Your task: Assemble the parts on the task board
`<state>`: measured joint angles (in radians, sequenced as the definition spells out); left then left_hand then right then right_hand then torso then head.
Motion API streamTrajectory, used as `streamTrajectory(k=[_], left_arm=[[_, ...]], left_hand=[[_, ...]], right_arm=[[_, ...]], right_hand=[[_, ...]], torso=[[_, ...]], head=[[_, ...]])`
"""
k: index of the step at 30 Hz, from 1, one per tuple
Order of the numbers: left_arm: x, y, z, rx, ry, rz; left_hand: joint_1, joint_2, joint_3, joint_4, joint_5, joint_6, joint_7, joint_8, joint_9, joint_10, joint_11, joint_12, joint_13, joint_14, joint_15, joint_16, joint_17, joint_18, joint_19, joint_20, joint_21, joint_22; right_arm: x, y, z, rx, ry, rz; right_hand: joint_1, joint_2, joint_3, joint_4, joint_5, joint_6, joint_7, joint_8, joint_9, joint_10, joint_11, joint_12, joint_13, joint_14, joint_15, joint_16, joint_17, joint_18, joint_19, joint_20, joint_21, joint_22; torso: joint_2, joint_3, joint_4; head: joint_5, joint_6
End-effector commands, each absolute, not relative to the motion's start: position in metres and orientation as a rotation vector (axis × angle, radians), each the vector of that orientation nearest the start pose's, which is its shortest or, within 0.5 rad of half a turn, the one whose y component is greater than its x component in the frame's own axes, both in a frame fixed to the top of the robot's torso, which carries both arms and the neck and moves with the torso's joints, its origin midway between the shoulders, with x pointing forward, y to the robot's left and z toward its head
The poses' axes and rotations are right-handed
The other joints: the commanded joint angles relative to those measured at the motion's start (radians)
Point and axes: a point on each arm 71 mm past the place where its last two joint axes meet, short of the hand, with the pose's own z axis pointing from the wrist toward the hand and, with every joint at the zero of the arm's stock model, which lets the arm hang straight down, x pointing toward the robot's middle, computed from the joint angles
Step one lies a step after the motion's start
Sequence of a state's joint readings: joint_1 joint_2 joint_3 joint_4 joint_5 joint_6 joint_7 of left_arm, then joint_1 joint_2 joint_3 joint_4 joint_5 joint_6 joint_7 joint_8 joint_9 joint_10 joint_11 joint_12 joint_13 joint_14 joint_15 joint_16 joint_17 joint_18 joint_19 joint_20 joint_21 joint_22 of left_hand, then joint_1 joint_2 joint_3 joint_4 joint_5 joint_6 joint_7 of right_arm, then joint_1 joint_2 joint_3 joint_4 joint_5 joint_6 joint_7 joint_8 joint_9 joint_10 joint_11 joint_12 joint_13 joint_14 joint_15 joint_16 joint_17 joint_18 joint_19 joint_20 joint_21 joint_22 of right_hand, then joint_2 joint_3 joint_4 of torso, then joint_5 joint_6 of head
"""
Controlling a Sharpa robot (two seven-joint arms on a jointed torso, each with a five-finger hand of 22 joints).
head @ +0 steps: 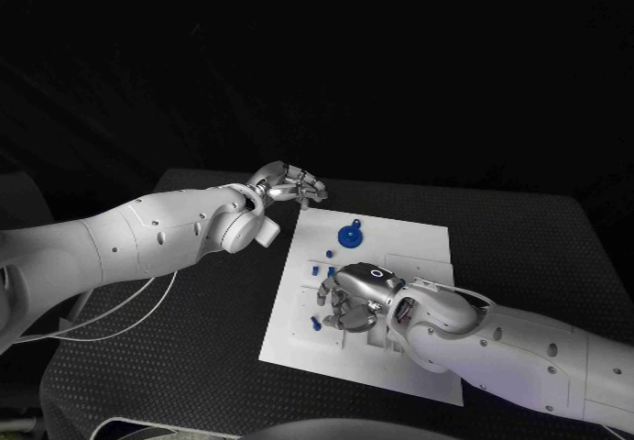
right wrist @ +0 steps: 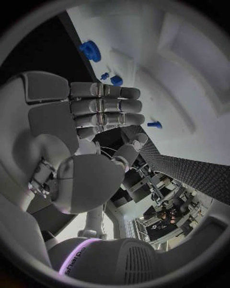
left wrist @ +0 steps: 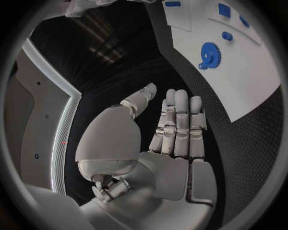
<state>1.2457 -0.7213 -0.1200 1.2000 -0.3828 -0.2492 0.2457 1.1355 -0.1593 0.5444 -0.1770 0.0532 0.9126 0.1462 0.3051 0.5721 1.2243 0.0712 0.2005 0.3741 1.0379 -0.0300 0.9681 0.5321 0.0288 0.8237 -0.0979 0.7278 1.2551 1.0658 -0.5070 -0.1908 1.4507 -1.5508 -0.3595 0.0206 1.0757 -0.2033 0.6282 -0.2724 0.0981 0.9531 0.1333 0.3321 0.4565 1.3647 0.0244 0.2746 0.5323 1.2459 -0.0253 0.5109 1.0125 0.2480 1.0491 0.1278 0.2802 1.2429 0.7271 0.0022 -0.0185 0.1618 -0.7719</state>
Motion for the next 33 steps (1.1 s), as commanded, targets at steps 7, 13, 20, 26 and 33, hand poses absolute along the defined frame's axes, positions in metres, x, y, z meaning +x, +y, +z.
streamTrajectory(k=[7, 13, 20, 26, 33], left_arm=[[0.542, 0.236, -0.202, -0.766, 1.633, -1.191], [0.542, 0.234, -0.201, -0.763, 1.634, -1.194], [0.542, 0.231, -0.201, -0.762, 1.639, -1.199], [0.542, 0.229, -0.201, -0.76, 1.642, -1.203], [0.542, 0.229, -0.201, -0.76, 1.641, -1.203]], left_hand=[[-0.007, -0.006, 0.0, 0.003, -0.003, -0.004, 0.003, -0.003, 0.002, -0.008, 0.001, 0.004, 0.002, 0.001, 0.003, -0.005, 0.002, 0.0, 0.009, -0.027, -0.007, 0.001], [-0.007, -0.006, 0.0, 0.003, -0.003, -0.004, 0.003, -0.003, 0.002, -0.008, 0.001, 0.004, 0.002, 0.001, 0.003, -0.005, 0.002, 0.0, 0.008, -0.027, -0.007, 0.002], [-0.007, -0.006, 0.0, 0.004, -0.003, -0.004, 0.003, -0.003, 0.002, -0.008, 0.001, 0.005, 0.002, 0.0, 0.003, -0.006, 0.002, 0.0, 0.008, -0.027, -0.008, 0.002], [-0.007, -0.006, 0.0, 0.004, -0.003, -0.004, 0.003, -0.003, 0.002, -0.009, 0.001, 0.005, 0.002, 0.0, 0.003, -0.006, 0.002, 0.0, 0.008, -0.027, -0.008, 0.002], [-0.007, -0.006, 0.0, 0.004, -0.003, -0.004, 0.003, -0.003, 0.002, -0.009, 0.001, 0.006, 0.002, 0.0, 0.003, -0.006, 0.003, 0.0, 0.008, -0.027, -0.008, 0.003]], right_arm=[[0.414, -0.034, -0.293, -0.447, 1.923, 0.9], [0.416, -0.025, -0.295, -0.433, 1.95, 0.873], [0.418, -0.017, -0.296, -0.436, 1.96, 0.843], [0.419, -0.014, -0.298, -0.463, 1.963, 0.83], [0.416, -0.009, -0.299, -0.514, 1.96, 0.831]], right_hand=[[-0.022, 0.015, -0.053, 0.03, -0.021, 0.021, -0.022, -0.011, 0.015, -0.152, -0.023, 0.453, 0.503, -0.042, -0.063, 0.364, 0.296, 0.014, 0.072, -0.069, 0.243, 0.094], [-0.034, 0.015, -0.035, 0.054, -0.034, 0.028, -0.025, -0.013, 0.025, -0.181, -0.027, 0.568, 0.556, -0.058, -0.074, 0.483, 0.291, 0.014, 0.053, -0.086, 0.377, 0.093], [-0.042, 0.02, -0.015, 0.078, -0.039, 0.04, -0.028, -0.013, 0.035, -0.197, -0.031, 0.637, 0.566, -0.076, -0.079, 0.565, 0.271, 0.014, 0.033, -0.097, 0.472, 0.091], [-0.039, 0.021, 0.007, 0.094, -0.045, 0.051, -0.032, -0.01, 0.042, -0.2, -0.034, 0.665, 0.564, -0.084, -0.082, 0.601, 0.256, 0.014, 0.027, -0.101, 0.507, 0.09], [-0.034, 0.023, 0.015, 0.093, -0.046, 0.062, -0.036, -0.006, 0.048, -0.201, -0.038, 0.687, 0.562, -0.09, -0.085, 0.63, 0.244, 0.014, 0.023, -0.105, 0.534, 0.089]], torso=[[0.001, -0.001, 0.0007], [0.002, -0.0007, 0.0012], [0.001, -0.0007, 0.0015], [0.001, -0.0001, 0.0018], [0.001, 0.0003, 0.0005]], head=[[-0.001, 0.0], [0.0, -0.002], [0.002, -0.003], [0.004, -0.006], [0.007, -0.011]])
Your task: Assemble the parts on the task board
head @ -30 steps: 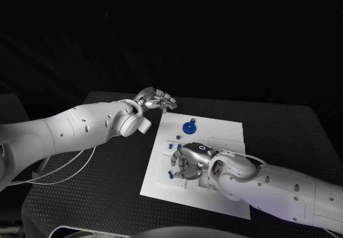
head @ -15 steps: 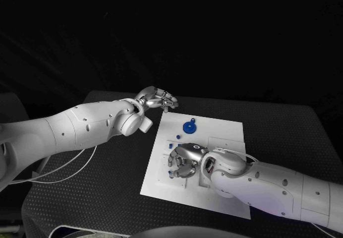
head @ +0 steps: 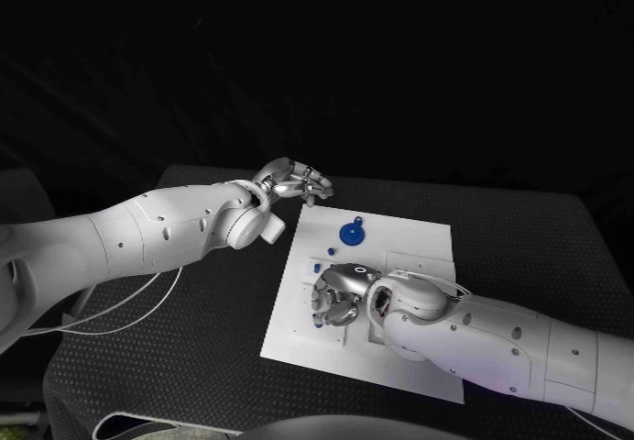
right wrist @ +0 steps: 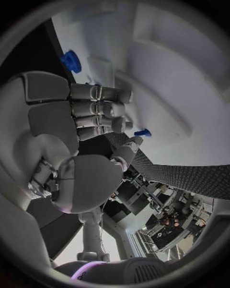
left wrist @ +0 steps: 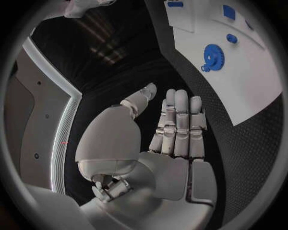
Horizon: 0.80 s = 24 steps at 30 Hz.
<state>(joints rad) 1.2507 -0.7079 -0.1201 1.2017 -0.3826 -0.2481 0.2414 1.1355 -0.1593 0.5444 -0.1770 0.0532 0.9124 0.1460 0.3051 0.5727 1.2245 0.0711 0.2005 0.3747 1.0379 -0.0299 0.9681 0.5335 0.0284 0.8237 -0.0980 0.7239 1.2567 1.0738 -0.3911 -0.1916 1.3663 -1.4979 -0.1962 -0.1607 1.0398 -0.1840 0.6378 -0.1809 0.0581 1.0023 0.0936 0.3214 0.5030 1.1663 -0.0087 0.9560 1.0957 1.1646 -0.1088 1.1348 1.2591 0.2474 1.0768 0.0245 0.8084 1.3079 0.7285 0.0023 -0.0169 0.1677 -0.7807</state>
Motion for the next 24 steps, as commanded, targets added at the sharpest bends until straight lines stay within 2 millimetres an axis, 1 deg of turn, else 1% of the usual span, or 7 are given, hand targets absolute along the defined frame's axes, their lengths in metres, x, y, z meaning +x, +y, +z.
streamTrajectory(k=[1, 7, 10, 13, 17, 24], left_arm=[[0.5418, 0.2285, -0.2011, -0.76, 1.642, -1.203], [0.5419, 0.2278, -0.2011, -0.759, 1.642, -1.204], [0.5418, 0.2273, -0.2011, -0.759, 1.643, -1.205], [0.5419, 0.2271, -0.2011, -0.759, 1.643, -1.205], [0.5419, 0.2271, -0.2011, -0.759, 1.643, -1.205], [0.5419, 0.2273, -0.2012, -0.76, 1.643, -1.204]], left_hand=[[-0.007, -0.006, 0.0, 0.005, -0.003, -0.004, 0.003, -0.003, 0.002, -0.009, 0.001, 0.006, 0.001, 0.0, 0.003, -0.006, 0.001, 0.0, 0.008, -0.027, -0.004, 0.001], [-0.007, -0.006, 0.0, 0.005, -0.003, -0.004, 0.003, -0.003, 0.002, -0.009, 0.001, 0.006, 0.001, 0.0, 0.003, -0.006, 0.001, 0.0, 0.008, -0.026, -0.004, 0.001], [-0.007, -0.006, 0.0, 0.005, -0.003, -0.004, 0.003, -0.003, 0.002, -0.01, 0.001, 0.006, 0.001, 0.0, 0.003, -0.006, 0.001, 0.0, 0.008, -0.026, -0.004, 0.001], [-0.007, -0.007, 0.0, 0.005, -0.003, -0.005, 0.003, -0.003, 0.002, -0.01, 0.001, 0.006, 0.001, 0.0, 0.003, -0.006, 0.001, 0.0, 0.008, -0.026, -0.005, 0.001], [-0.007, -0.007, 0.0, 0.005, -0.003, -0.005, 0.003, -0.004, 0.002, -0.01, 0.001, 0.006, 0.001, 0.0, 0.003, -0.006, 0.002, 0.0, 0.008, -0.026, -0.005, 0.002], [-0.006, -0.007, 0.0, 0.005, -0.003, -0.005, 0.003, -0.004, 0.002, -0.011, 0.001, 0.007, 0.001, -0.001, 0.003, -0.007, 0.002, 0.0, 0.008, -0.026, -0.005, 0.002]], right_arm=[[0.4149, -0.0081, -0.2995, -0.524, 1.959, 0.834], [0.4116, -0.0037, -0.3002, -0.546, 1.953, 0.836], [0.4113, -0.0034, -0.3014, -0.553, 1.955, 0.832], [0.4108, -0.0027, -0.3026, -0.563, 1.952, 0.828], [0.4098, -0.0022, -0.304, -0.575, 1.949, 0.823], [0.4094, -0.0019, -0.3045, -0.605, 1.929, 0.806]], right_hand=[[0.003, 0.006, 0.006, -0.001, -0.006, 0.016, 0.002, 0.006, 0.003, -0.002, -0.006, 0.01, -0.001, -0.009, -0.003, 0.013, -0.005, 0.014, -0.005, -0.003, 0.012, 0.024], [0.007, 0.01, 0.004, -0.012, -0.006, 0.029, -0.003, 0.012, 0.008, 0.0, -0.011, 0.024, 0.001, -0.009, -0.006, 0.03, -0.008, 0.014, -0.003, -0.006, 0.028, 0.024], [0.006, 0.009, 0.003, -0.015, -0.007, 0.031, -0.003, 0.012, 0.009, -0.001, -0.011, 0.027, 0.001, -0.011, -0.007, 0.035, -0.01, 0.014, -0.005, -0.007, 0.033, 0.024], [0.002, 0.009, 0.0, -0.016, -0.006, 0.032, -0.004, 0.012, 0.01, -0.003, -0.011, 0.03, 0.0, -0.014, -0.007, 0.04, -0.013, 0.014, -0.007, -0.007, 0.037, 0.023], [0.002, 0.01, 0.0, -0.019, -0.006, 0.032, -0.004, 0.011, 0.011, -0.004, -0.012, 0.033, -0.001, -0.016, -0.007, 0.043, -0.015, 0.014, -0.009, -0.007, 0.04, 0.023], [0.02, 0.014, 0.017, -0.035, -0.006, 0.036, -0.005, 0.01, 0.014, -0.007, -0.013, 0.041, -0.004, -0.022, -0.009, 0.056, -0.026, 0.014, -0.014, -0.009, 0.051, 0.021]], torso=[[0.0, 0.0003, -0.0012], [-0.001, 0.0017, -0.0014], [-0.001, 0.0016, -0.0016], [0.0, 0.0006, -0.001], [-0.001, 0.001, -0.0013], [-0.001, 0.0006, -0.0014]], head=[[0.001, -0.002], [0.003, -0.006], [0.003, -0.006], [0.004, -0.007], [0.004, -0.008], [0.006, -0.01]])
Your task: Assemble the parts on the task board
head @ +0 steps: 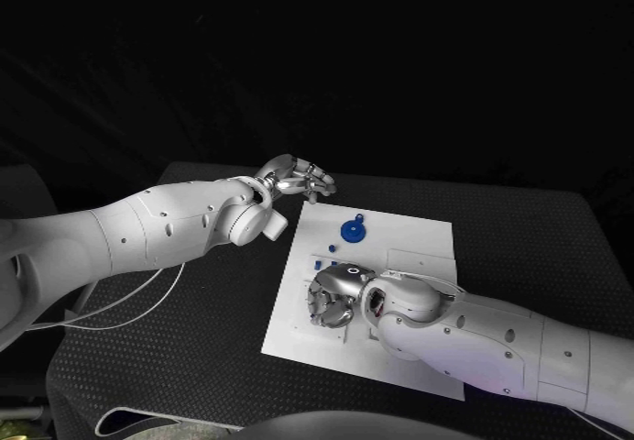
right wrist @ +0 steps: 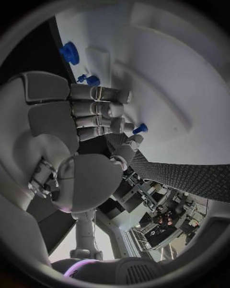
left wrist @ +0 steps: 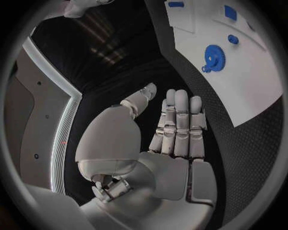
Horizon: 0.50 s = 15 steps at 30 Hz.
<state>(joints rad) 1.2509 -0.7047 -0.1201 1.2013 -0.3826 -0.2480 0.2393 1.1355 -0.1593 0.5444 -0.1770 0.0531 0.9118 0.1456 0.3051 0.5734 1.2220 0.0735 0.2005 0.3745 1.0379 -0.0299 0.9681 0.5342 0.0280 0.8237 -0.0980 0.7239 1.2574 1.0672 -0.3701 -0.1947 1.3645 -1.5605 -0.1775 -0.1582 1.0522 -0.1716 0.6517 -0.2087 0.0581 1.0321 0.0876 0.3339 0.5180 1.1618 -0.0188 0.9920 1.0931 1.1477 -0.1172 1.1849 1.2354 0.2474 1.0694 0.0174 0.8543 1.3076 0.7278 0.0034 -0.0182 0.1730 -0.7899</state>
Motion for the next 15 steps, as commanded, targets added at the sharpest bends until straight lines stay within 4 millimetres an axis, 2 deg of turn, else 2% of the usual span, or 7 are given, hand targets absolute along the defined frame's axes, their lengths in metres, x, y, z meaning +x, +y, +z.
streamTrajectory(k=[1, 6, 15], left_arm=[[0.542, 0.227, -0.201, -0.76, 1.644, -1.203], [0.542, 0.227, -0.201, -0.76, 1.644, -1.204], [0.542, 0.228, -0.201, -0.76, 1.644, -1.203]], left_hand=[[-0.006, -0.007, 0.0, 0.005, -0.003, -0.005, 0.004, -0.004, 0.001, -0.009, -0.001, 0.007, 0.001, -0.001, 0.003, -0.007, 0.001, 0.001, 0.008, -0.026, -0.005, 0.001], [-0.006, -0.006, 0.0, 0.006, -0.003, -0.005, 0.004, -0.004, 0.001, -0.009, -0.001, 0.007, 0.001, -0.001, 0.003, -0.007, 0.001, 0.001, 0.008, -0.026, -0.005, 0.002], [-0.005, -0.006, 0.0, 0.006, -0.003, -0.005, 0.004, -0.004, 0.001, -0.009, -0.001, 0.008, 0.002, -0.001, 0.003, -0.007, 0.002, 0.001, 0.008, -0.026, -0.006, 0.002]], right_arm=[[0.409, -0.001, -0.304, -0.619, 1.916, 0.801], [0.405, 0.0, -0.306, -0.684, 1.859, 0.777], [0.398, 0.003, -0.308, -0.741, 1.8, 0.754]], right_hand=[[0.02, 0.002, 0.013, -0.015, -0.007, 0.007, 0.0, -0.003, -0.001, -0.004, -0.003, 0.007, -0.002, -0.007, -0.001, 0.009, -0.006, 0.014, -0.008, -0.002, 0.007, 0.021], [0.048, -0.011, 0.049, -0.044, -0.003, 0.01, 0.002, -0.005, 0.001, -0.006, -0.002, 0.014, -0.009, -0.013, 0.0, 0.021, -0.02, 0.014, -0.012, 0.0, 0.016, 0.02], [0.048, -0.039, 0.052, -0.065, -0.001, 0.013, 0.001, -0.008, 0.004, -0.006, -0.002, 0.021, -0.015, -0.016, 0.001, 0.033, -0.034, 0.014, -0.012, 0.001, 0.025, 0.019]], torso=[[0.0, -0.0004, 0.0], [0.0, -0.0005, -0.0002], [-0.001, 0.0, -0.0015]], head=[[0.0, -0.001], [0.0, -0.003], [0.002, -0.006]])
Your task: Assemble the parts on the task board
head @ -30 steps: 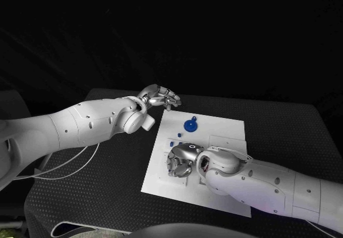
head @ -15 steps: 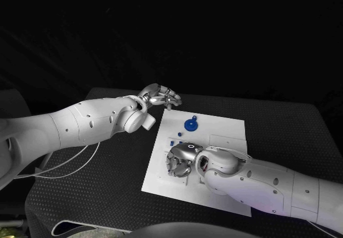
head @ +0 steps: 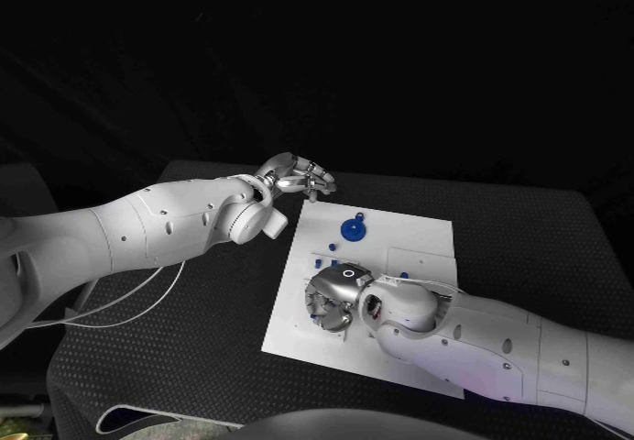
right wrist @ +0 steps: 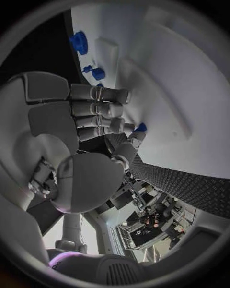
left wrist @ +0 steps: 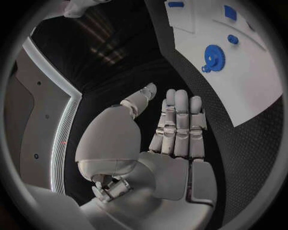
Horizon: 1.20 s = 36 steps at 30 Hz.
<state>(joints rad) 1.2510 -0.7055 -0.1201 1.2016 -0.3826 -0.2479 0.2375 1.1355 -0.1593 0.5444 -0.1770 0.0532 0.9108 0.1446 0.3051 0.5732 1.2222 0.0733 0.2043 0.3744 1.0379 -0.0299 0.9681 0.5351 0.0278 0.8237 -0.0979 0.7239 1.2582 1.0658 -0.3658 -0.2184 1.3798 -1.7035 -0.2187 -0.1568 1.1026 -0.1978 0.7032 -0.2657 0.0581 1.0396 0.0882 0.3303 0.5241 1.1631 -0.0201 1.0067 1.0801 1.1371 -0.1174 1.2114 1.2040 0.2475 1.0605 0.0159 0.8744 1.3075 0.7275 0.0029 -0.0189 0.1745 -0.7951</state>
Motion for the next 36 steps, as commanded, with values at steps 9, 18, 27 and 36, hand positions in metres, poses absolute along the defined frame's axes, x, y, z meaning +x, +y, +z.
streamTrajectory(k=[9, 18, 27, 36], left_arm=[[0.5418, 0.228, -0.2012, -0.761, 1.644, -1.203], [0.5422, 0.2271, -0.2013, -0.76, 1.644, -1.203], [0.5423, 0.2271, -0.2015, -0.761, 1.647, -1.202], [0.5422, 0.2286, -0.2014, -0.764, 1.645, -1.198]], left_hand=[[-0.005, -0.006, 0.0, 0.006, -0.003, -0.004, 0.005, -0.004, 0.002, -0.01, -0.001, 0.004, 0.002, -0.001, 0.003, -0.007, 0.001, 0.001, 0.008, -0.026, -0.006, 0.002], [-0.005, -0.006, 0.0, 0.006, -0.003, -0.005, 0.005, -0.004, 0.002, -0.01, -0.001, 0.005, 0.002, -0.001, 0.003, -0.007, 0.002, 0.001, 0.008, -0.026, -0.006, 0.002], [-0.006, -0.005, 0.0, 0.007, -0.003, -0.005, 0.005, -0.004, 0.002, -0.011, -0.001, 0.006, 0.002, -0.001, 0.003, -0.007, 0.002, 0.001, 0.008, -0.026, -0.007, 0.003], [-0.007, -0.004, 0.0, 0.009, -0.003, -0.005, 0.006, -0.004, 0.002, -0.011, 0.0, 0.006, 0.002, -0.001, 0.003, -0.007, 0.002, 0.001, 0.008, -0.026, -0.007, 0.003]], right_arm=[[0.3957, 0.0038, -0.3072, -0.742, 1.782, 0.77], [0.3958, 0.0039, -0.3061, -0.705, 1.78, 0.823], [0.3979, 0.0027, -0.3063, -0.654, 1.798, 0.832], [0.3961, 0.0014, -0.3054, -0.662, 1.793, 0.843]], right_hand=[[-0.019, -0.022, -0.01, -0.003, 0.003, 0.007, 0.001, -0.005, -0.001, -0.007, -0.001, 0.01, -0.007, -0.007, 0.001, 0.014, -0.011, 0.014, -0.002, 0.003, 0.01, 0.018], [0.026, 0.025, 0.088, 0.022, 0.002, 0.028, -0.004, -0.003, 0.003, -0.005, -0.006, 0.019, -0.019, -0.011, -0.002, 0.031, -0.034, 0.014, -0.002, 0.001, 0.012, 0.013], [0.012, 0.025, 0.118, 0.026, 0.005, 0.043, -0.008, 0.001, 0.006, -0.004, -0.009, 0.027, -0.022, -0.013, -0.004, 0.043, -0.043, 0.014, 0.0, 0.001, 0.02, 0.015], [0.01, 0.026, 0.121, 0.024, 0.005, 0.046, -0.009, 0.002, 0.007, -0.004, -0.01, 0.029, -0.022, -0.014, -0.005, 0.045, -0.045, 0.014, -0.001, 0.0, 0.021, 0.016]], torso=[[0.0, 0.0009, -0.0014], [0.0, 0.0005, -0.0001], [0.0, 0.0, -0.0001], [0.0, -0.0004, -0.0004]], head=[[0.0, -0.001], [-0.002, 0.001], [-0.004, 0.002], [-0.005, 0.001]])
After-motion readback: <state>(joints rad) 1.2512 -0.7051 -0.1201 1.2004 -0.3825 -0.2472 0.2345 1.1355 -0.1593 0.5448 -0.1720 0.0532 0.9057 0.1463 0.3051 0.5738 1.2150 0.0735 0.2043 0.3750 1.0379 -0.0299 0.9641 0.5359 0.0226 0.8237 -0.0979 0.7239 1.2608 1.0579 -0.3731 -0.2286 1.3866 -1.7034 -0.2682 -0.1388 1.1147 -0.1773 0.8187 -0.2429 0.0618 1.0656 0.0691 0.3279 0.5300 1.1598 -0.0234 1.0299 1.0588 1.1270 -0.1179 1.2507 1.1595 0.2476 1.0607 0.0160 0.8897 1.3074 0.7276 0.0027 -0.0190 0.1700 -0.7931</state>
